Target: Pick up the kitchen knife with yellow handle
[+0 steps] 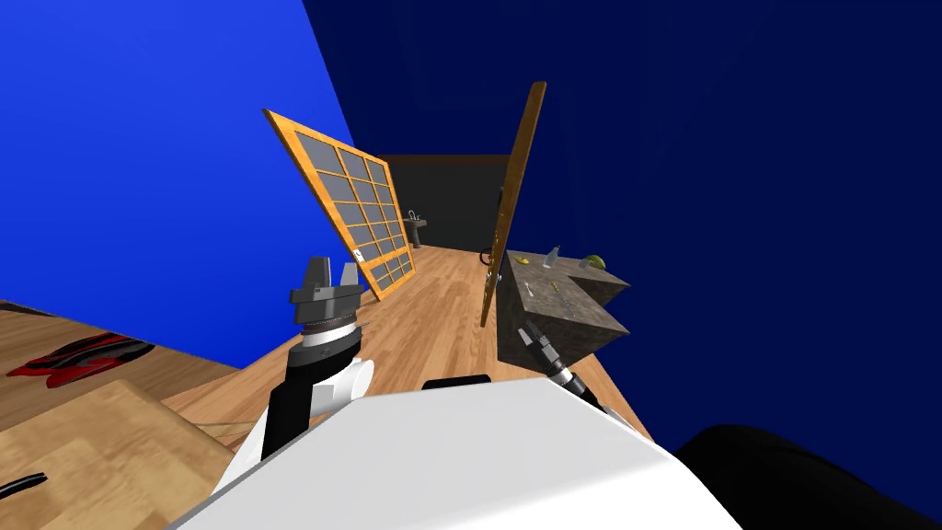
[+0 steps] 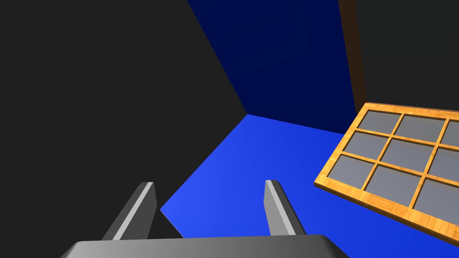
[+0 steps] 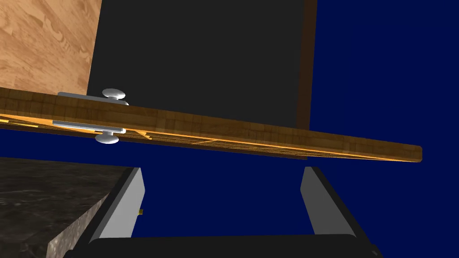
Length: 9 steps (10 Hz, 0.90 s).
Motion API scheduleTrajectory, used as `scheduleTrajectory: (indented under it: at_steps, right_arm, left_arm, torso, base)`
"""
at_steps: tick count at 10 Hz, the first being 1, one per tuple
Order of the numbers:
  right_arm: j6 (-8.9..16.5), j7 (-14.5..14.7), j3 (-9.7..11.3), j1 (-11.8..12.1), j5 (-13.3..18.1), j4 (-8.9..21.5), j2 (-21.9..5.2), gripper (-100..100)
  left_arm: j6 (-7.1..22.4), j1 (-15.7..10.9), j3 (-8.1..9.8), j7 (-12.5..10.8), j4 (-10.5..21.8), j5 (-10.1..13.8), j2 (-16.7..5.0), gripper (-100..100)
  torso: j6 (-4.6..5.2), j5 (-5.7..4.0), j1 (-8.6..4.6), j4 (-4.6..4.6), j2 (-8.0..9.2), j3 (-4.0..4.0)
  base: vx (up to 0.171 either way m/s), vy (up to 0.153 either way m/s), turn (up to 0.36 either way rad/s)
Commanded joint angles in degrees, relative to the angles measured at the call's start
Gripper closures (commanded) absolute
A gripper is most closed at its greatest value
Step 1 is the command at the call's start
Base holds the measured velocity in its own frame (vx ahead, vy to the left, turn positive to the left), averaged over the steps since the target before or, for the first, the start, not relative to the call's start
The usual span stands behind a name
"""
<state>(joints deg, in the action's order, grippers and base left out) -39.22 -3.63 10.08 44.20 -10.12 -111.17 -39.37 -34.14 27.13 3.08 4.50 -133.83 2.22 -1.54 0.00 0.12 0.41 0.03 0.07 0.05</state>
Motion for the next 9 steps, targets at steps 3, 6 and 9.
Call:
scheduleTrajectory:
  at_steps: [3, 6, 9]
  right_arm:
    - [0.0, 1.2, 1.7, 3.0, -1.8, 5.1, -6.5, -100]
    - [0.3, 1.8, 2.5, 4.1, -2.6, 7.7, -11.1, -100]
    - [0.7, 2.4, 3.2, 5.1, -3.4, 10.4, -15.9, -100]
  left_arm:
    - [0.0, 0.0, 0.00, 0.0, 0.0, 0.0, 0.0, 0]
    - [0.0, 0.0, 0.01, 0.0, 0.0, 0.0, 0.0, 0]
    - [0.0, 0.0, 0.00, 0.0, 0.0, 0.0, 0.0, 0]
  torso:
    - [0.00, 0.00, -0.03, -0.03, -0.10, -0.06]
    - [0.00, -0.06, -0.28, -0.02, -0.08, -0.05]
    - [-0.01, -0.04, -0.12, -0.04, -0.19, -0.11]
  base:
    - [0.023, 0.127, 0.065]
    - [0.017, 0.070, 0.040]
    - [0.038, 0.084, 0.047]
